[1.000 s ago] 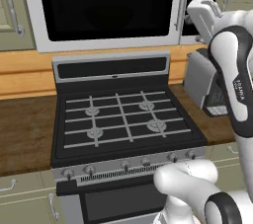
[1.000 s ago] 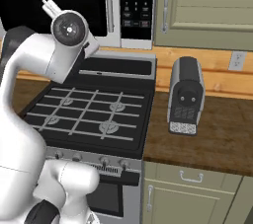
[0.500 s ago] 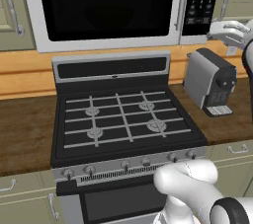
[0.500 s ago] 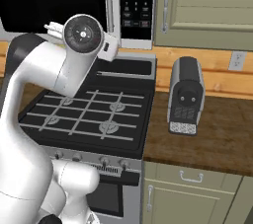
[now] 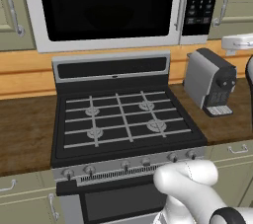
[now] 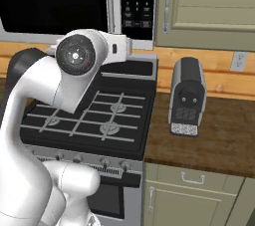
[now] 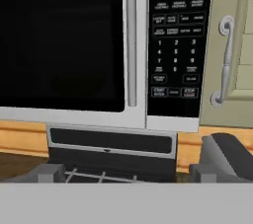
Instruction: Open the microwave, place the bowl with waffle inside the microwave, then close the microwave door and turn it on.
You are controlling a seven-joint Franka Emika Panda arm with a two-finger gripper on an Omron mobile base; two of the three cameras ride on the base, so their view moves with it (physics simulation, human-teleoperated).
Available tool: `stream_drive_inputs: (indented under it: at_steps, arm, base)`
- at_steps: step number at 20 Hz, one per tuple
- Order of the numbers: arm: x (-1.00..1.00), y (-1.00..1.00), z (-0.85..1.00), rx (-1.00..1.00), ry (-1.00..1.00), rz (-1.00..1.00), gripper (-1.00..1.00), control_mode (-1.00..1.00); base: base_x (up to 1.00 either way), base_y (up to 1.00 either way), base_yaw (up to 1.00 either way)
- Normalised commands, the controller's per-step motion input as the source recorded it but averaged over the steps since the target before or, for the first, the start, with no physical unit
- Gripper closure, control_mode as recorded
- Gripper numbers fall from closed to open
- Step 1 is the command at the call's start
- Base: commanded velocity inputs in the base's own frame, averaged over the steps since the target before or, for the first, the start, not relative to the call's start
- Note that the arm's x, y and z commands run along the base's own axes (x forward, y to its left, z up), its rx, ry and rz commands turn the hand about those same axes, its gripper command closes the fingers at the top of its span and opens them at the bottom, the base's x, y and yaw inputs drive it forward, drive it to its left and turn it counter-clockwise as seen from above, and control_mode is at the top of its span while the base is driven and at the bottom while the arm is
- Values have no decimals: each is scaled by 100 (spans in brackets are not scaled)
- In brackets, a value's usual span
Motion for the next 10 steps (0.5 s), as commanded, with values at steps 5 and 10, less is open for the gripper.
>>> stream_drive_inputs:
  at_steps: [5, 10]
  arm:
    - [22, -18, 0, -2, -10, -9, -100, -100]
    - [10, -36, 0, 0, -6, 0, -100, -100]
  base:
    - [0, 0, 0]
    - [0, 0, 0]
